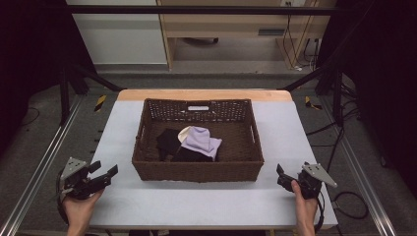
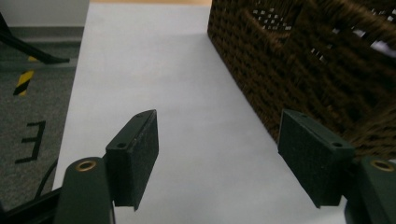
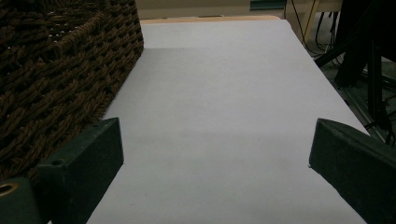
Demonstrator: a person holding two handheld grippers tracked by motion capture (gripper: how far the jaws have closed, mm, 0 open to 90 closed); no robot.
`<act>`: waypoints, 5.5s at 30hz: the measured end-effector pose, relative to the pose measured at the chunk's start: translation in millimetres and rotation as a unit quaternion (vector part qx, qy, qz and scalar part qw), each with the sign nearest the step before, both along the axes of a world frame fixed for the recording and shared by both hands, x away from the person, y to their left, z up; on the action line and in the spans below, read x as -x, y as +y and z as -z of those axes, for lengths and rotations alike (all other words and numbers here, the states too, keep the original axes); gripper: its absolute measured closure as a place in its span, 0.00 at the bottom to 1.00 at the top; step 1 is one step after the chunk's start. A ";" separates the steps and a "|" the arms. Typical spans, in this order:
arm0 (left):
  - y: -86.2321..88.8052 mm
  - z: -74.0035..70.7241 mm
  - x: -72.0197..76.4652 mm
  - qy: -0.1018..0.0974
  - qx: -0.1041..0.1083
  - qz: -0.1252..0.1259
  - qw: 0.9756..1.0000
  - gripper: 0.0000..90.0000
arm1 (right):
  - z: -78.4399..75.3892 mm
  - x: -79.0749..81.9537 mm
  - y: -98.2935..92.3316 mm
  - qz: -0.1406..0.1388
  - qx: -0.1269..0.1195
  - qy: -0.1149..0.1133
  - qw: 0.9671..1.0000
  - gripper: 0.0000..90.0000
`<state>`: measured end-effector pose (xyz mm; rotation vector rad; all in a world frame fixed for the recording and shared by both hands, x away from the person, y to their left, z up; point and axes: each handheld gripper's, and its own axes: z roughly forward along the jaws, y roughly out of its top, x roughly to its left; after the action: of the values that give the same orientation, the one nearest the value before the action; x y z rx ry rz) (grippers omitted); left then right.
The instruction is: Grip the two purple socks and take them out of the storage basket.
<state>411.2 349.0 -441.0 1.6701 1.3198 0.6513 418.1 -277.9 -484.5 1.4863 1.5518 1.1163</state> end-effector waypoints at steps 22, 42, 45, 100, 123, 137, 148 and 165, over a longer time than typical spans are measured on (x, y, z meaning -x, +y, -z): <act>-15.5 -43.7 6.8 -0.054 0.022 0.020 0.998 0.36 | 0.1 0.7 0.7 -0.005 0.002 -0.003 1.000 0.04; -56.1 -91.9 -19.0 -0.094 0.011 0.054 0.994 0.34 | 0.1 -0.3 2.6 -0.003 0.012 0.003 1.000 0.04; -64.7 -98.8 -24.3 -0.099 0.010 0.063 0.993 0.34 | 0.1 -0.6 2.7 -0.005 0.014 0.004 1.000 0.04; -222.9 -64.3 -139.2 0.027 -0.119 0.106 0.987 0.43 | 0.2 -1.3 3.5 -0.008 0.015 0.006 1.000 0.04; -252.5 -30.9 -155.0 0.174 -0.218 0.180 0.943 0.34 | 0.3 -1.5 3.8 -0.008 0.019 0.009 1.000 0.04; -253.1 -27.7 -157.8 0.212 -0.204 0.211 0.932 0.85 | 0.3 -1.3 4.0 -0.007 0.018 0.006 1.000 0.04; -239.7 -44.5 -147.0 0.119 -0.144 0.207 0.960 0.90 | 0.3 -1.3 3.8 -0.008 0.019 0.008 1.000 0.04; -214.7 -90.5 -117.6 -0.024 -0.035 0.197 0.979 0.91 | 0.1 -1.4 3.7 -0.010 0.017 0.009 1.000 0.04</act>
<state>528.8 134.3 -350.6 1.8922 0.9009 0.5003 419.5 -274.2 -484.5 1.4657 1.5920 1.0858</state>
